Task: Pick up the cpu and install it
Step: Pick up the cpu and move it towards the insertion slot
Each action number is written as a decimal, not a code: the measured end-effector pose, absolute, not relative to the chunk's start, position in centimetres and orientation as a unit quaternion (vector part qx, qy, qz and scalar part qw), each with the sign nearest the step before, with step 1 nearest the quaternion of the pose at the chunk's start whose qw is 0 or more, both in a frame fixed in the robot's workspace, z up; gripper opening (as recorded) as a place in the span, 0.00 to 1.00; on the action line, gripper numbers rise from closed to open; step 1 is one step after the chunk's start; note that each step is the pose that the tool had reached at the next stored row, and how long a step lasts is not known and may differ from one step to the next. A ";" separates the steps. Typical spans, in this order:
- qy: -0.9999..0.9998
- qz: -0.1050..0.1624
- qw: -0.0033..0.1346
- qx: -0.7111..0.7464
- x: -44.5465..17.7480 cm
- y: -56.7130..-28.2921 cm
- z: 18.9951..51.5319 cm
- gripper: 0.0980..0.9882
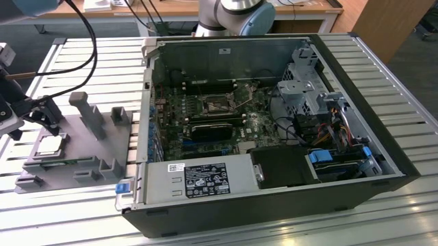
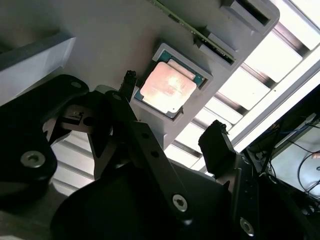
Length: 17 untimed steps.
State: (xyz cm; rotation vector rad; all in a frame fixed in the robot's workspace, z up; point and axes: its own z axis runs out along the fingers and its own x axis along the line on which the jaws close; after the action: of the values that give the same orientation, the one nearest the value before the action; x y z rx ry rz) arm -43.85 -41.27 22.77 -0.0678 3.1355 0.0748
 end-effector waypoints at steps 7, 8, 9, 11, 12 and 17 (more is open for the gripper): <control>0.999 0.024 0.002 -0.030 -43.9 -41.3 22.4 0.78; 0.999 0.024 0.002 -0.030 -43.9 -41.3 22.3 0.78; 0.999 0.024 0.002 -0.030 -43.9 -41.3 22.2 0.78; 0.999 0.024 0.002 -0.030 -43.8 -41.3 22.1 0.78; 0.999 0.024 0.002 -0.031 -43.9 -41.3 22.0 0.78; 0.999 0.024 0.002 -0.036 -43.9 -41.3 21.6 0.78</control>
State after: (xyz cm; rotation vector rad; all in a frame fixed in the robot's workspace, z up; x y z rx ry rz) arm -43.85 -41.27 21.58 -0.1120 3.1356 0.0758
